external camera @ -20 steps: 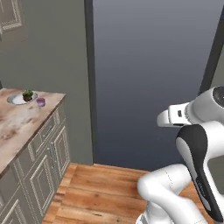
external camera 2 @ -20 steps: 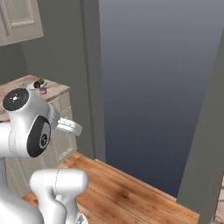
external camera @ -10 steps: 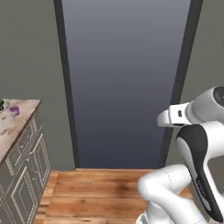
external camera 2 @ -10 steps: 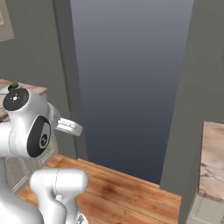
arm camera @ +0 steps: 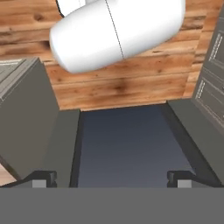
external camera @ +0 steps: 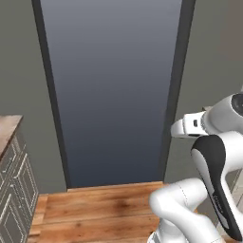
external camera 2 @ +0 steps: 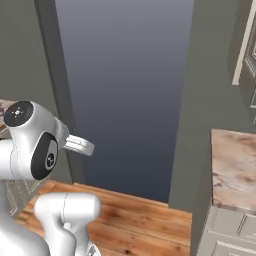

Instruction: Pick the avocado and bread from the counter and place them on the plate. Then pick the jam from the cabinet and place it next to the plate. Lastly close the cabinet door.

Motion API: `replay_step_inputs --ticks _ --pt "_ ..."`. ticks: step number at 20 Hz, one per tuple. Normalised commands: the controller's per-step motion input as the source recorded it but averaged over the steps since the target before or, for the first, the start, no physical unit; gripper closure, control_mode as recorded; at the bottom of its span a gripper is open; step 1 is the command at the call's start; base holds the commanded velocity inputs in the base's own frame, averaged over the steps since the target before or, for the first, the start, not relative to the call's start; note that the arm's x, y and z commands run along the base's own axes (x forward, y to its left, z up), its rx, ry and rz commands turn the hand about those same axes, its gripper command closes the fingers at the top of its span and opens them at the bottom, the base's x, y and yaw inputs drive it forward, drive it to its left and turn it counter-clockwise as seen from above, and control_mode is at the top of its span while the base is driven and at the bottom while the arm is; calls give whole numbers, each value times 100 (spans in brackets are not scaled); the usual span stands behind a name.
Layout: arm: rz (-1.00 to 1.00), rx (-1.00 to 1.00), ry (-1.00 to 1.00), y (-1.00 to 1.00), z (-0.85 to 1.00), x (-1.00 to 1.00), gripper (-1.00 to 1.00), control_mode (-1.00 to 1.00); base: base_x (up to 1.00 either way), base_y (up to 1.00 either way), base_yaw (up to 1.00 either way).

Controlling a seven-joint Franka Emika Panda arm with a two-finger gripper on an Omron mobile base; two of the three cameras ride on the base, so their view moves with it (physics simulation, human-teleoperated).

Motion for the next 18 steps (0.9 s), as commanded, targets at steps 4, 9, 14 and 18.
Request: replay_step_inputs --ticks 4,9,14,18 --pt "0 0 0 0 0 0 -100 100 -21 6 -32" --pt "0 0 0 0 0 0 -100 100 -22 0 -34" --pt "0 0 0 0 0 0 -100 100 -27 0 -33" --pt "0 0 0 0 0 0 -100 100 -20 0 -32"
